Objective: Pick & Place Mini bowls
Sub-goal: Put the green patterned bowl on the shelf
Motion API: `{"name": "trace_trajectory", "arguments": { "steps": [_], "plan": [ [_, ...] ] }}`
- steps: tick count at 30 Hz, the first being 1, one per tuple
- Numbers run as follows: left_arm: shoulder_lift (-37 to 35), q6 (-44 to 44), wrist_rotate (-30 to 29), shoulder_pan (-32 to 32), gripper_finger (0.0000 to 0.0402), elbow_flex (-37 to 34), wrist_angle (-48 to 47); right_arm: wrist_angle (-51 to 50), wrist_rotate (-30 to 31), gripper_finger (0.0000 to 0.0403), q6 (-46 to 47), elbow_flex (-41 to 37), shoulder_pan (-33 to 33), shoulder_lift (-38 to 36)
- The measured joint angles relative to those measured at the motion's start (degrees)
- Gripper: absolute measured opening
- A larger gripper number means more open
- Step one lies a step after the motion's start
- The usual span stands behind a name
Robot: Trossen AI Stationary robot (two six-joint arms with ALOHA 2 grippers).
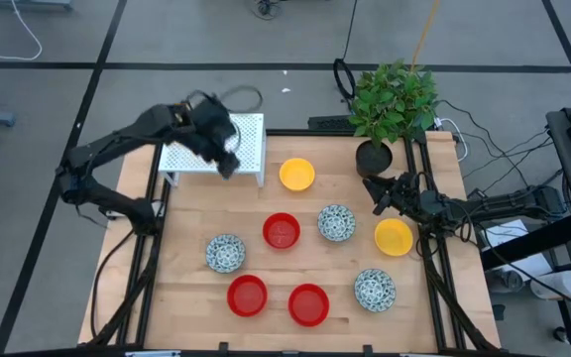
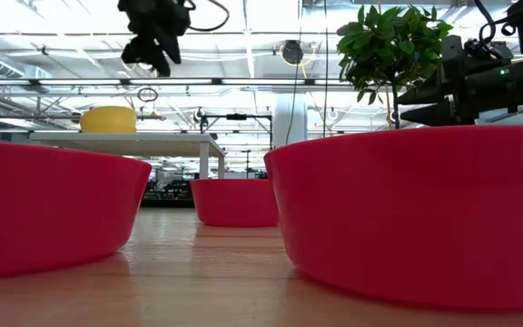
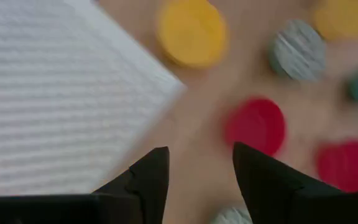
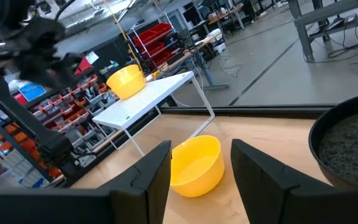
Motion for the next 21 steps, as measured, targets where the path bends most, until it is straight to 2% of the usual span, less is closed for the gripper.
{"name": "trace_trajectory", "arguments": {
  "steps": [12,21],
  "plan": [
    [0.05,-4.44,0.51,-25.79,0.0157,-8.87,-2.06,-0.02,-0.20,0.0155,-0.71,-0.02,0.00,0.00],
    [0.07,-8.81,-0.86,-41.67,0.0188,-13.45,6.89,-0.02,-0.30,0.0155,-0.95,-0.01,0.00,0.00]
  ]
}}
